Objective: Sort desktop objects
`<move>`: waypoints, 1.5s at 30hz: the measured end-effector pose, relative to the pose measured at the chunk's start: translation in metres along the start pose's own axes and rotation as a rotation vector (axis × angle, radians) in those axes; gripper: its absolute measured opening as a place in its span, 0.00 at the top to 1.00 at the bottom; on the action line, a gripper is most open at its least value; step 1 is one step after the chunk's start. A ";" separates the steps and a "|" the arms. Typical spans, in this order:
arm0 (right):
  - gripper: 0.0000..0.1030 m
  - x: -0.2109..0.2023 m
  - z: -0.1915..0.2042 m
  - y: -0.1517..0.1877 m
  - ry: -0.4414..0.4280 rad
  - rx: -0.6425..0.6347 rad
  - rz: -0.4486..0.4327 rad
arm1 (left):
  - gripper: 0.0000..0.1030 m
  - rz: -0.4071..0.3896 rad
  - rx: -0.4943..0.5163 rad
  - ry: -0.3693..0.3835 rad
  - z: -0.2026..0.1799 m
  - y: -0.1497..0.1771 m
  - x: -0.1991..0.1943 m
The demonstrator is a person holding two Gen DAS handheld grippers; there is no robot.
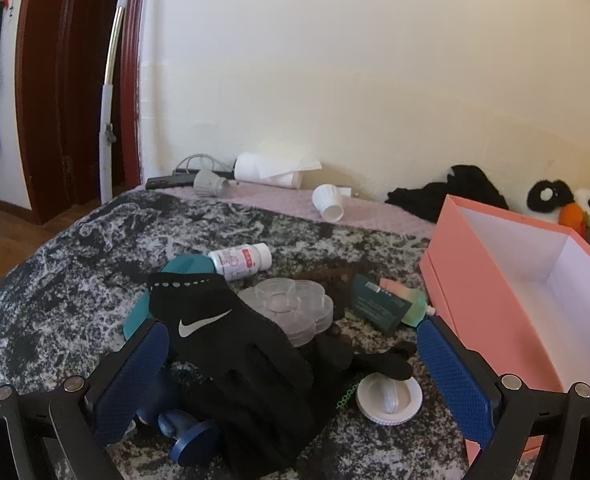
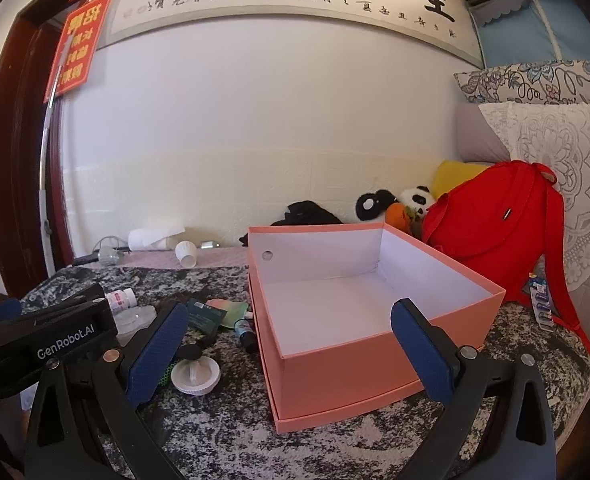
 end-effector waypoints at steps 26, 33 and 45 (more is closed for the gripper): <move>0.00 -0.001 -0.001 0.001 -0.006 0.011 0.002 | 0.01 -0.008 -0.007 -0.004 0.003 -0.001 -0.001; 0.00 0.000 -0.001 0.000 -0.004 0.014 0.007 | 0.01 -0.006 -0.007 -0.004 0.003 0.000 0.001; 0.00 0.001 -0.001 0.002 -0.006 0.023 0.014 | 0.01 -0.005 -0.006 -0.008 0.003 0.001 0.001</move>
Point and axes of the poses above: each gripper's, at about its wrist camera, not at the fingertips, and x roughly the way its jaws point, z to its left, y to its underside, the point moved 9 cm from there along x, roughly the way its jaws point, and after that the axes turned 9 degrees about x, right-handed, at the moved point
